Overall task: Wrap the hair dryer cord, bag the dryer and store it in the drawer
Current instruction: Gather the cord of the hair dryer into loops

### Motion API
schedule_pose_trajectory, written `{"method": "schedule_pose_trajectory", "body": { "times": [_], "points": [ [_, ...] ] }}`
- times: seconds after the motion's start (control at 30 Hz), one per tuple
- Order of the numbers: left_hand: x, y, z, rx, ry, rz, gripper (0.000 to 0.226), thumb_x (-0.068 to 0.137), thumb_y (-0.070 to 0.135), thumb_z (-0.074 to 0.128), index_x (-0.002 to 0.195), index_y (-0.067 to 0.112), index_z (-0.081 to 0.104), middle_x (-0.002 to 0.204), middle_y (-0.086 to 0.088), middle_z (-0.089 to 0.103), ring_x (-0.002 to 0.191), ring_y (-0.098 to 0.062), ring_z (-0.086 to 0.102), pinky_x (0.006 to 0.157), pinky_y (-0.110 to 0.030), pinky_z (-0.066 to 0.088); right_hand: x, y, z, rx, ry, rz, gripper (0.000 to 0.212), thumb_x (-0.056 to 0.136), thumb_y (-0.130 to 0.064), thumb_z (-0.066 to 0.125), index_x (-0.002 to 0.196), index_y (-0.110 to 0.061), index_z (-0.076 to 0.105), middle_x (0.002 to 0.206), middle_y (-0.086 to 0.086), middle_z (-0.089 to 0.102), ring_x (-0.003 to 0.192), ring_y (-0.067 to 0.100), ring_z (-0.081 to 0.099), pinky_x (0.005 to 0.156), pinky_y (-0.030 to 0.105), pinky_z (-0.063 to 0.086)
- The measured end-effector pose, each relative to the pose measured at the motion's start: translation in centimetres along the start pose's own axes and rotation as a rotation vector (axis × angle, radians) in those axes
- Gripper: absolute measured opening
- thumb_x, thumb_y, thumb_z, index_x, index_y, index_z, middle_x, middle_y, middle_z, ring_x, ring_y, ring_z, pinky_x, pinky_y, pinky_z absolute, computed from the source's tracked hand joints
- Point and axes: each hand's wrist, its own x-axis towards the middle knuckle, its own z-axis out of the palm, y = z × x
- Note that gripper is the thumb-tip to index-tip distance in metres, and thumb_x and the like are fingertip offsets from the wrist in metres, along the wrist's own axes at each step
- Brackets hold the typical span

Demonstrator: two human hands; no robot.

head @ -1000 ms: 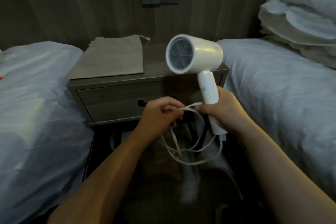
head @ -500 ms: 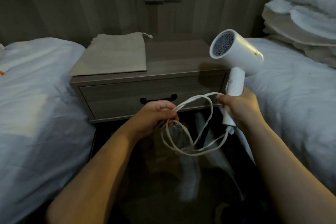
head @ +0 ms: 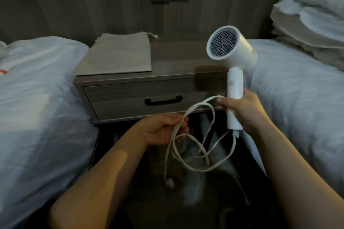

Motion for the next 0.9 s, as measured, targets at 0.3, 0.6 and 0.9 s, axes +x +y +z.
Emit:
{"method": "schedule_pose_trajectory", "body": {
  "times": [0.3,0.6,0.9],
  "points": [
    [-0.6,0.7,1.0,0.534,0.490,0.280,0.010,0.082,-0.002,0.061,0.073,0.004,0.061,0.067,-0.010,0.067,0.056,-0.013,0.067,0.054,-0.020,0.055,0.7,0.9,-0.2,0.103,-0.022,0.052,0.023,0.073,-0.007,0.074,0.085,-0.012,0.055,0.073,0.008,0.058,0.066,0.020,0.058,0.065,0.034,0.051],
    [-2.1,1.5,-0.4,0.785,0.379,0.357,0.018,0.083,-0.008,0.056,0.076,0.008,0.055,0.058,-0.001,0.067,0.057,-0.010,0.064,0.058,-0.018,0.053,2.5,1.0,-2.1,0.278,0.413,0.122,0.031,0.071,-0.009,0.074,0.097,-0.004,0.057,0.086,0.017,0.061,0.061,0.017,0.059,0.047,0.023,0.050],
    [-0.1,-0.4,1.7,1.031,0.513,0.648,0.023,0.080,-0.011,0.060,0.075,0.011,0.063,0.063,-0.003,0.063,0.048,-0.002,0.058,0.053,-0.016,0.049,1.7,1.1,-1.6,-0.341,0.308,-0.096,0.044,0.071,-0.018,0.073,0.108,-0.003,0.056,0.096,0.008,0.058,0.083,0.023,0.055,0.066,0.034,0.042]
  ]
}}
